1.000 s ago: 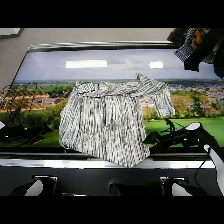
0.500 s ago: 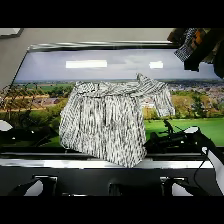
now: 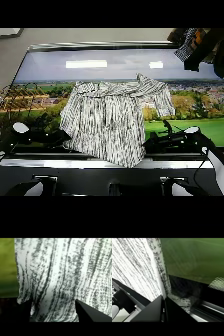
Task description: Fold the clothes and pants, and hang the long-sleeved shirts on hangers.
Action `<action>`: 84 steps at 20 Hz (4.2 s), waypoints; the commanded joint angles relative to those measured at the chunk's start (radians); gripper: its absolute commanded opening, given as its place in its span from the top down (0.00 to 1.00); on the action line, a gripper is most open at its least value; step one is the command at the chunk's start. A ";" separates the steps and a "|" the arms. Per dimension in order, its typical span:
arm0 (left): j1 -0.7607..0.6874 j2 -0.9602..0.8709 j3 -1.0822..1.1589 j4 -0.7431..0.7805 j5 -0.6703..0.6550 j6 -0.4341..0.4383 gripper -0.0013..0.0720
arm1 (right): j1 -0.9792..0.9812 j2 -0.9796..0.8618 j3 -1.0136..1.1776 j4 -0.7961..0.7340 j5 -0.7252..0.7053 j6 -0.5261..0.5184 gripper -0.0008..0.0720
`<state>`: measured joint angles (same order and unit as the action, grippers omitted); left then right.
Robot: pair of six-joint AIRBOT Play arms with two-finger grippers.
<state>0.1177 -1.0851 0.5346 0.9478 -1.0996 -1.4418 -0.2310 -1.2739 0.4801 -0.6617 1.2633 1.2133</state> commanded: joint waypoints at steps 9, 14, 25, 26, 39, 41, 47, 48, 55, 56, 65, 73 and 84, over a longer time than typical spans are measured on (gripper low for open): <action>-0.073 -0.044 0.344 -0.093 0.044 -0.046 0.96 | 0.000 0.080 0.153 0.400 0.009 -0.074 0.95; -0.073 -0.044 0.903 -0.092 0.043 -0.039 0.96 | -0.003 0.132 0.768 0.397 -0.006 -0.038 0.95; -0.073 0.279 1.311 -0.011 0.035 -0.079 0.96 | -0.003 0.507 1.543 -0.203 -0.122 0.277 0.95; -0.073 0.311 1.311 0.033 0.034 -0.116 0.96 | -0.003 0.542 1.543 -0.272 -0.139 0.321 0.95; -0.124 0.055 1.012 0.070 0.131 -0.216 0.96 | 0.019 0.015 1.543 -0.051 -0.155 0.438 0.94; -0.162 -0.103 0.983 0.070 0.175 -0.216 0.96 | 0.090 -0.183 1.543 -0.057 -0.148 0.439 0.94; -0.212 -0.510 0.982 0.069 0.282 -0.220 0.96 | 0.253 -0.668 1.543 -0.082 -0.317 0.402 0.93; -0.213 -0.548 0.982 0.069 0.278 -0.228 0.96 | 0.260 -0.703 1.543 -0.082 -0.330 0.402 0.91; -0.173 -0.554 0.998 0.035 0.198 -0.228 0.13 | 0.189 -0.632 1.543 -0.184 -0.063 0.393 0.30; -0.151 -0.531 1.009 0.037 0.153 -0.227 0.13 | 0.161 -0.589 1.543 -0.246 0.020 0.388 0.30; -0.084 -0.029 0.604 0.370 0.002 -0.208 0.13 | 0.175 0.026 0.895 -0.520 0.189 0.502 0.13; -0.247 0.349 0.142 0.370 0.018 -0.221 0.13 | 0.764 0.164 0.370 -0.626 -0.301 1.030 0.08; -0.471 0.355 0.095 0.513 0.029 -0.196 0.13 | 0.877 0.002 0.371 -0.717 -0.382 1.214 0.88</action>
<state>-0.2745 -0.7326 0.6422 1.3808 -1.0801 -1.6520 0.6373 -1.2709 0.8532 -1.3529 0.8597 2.4104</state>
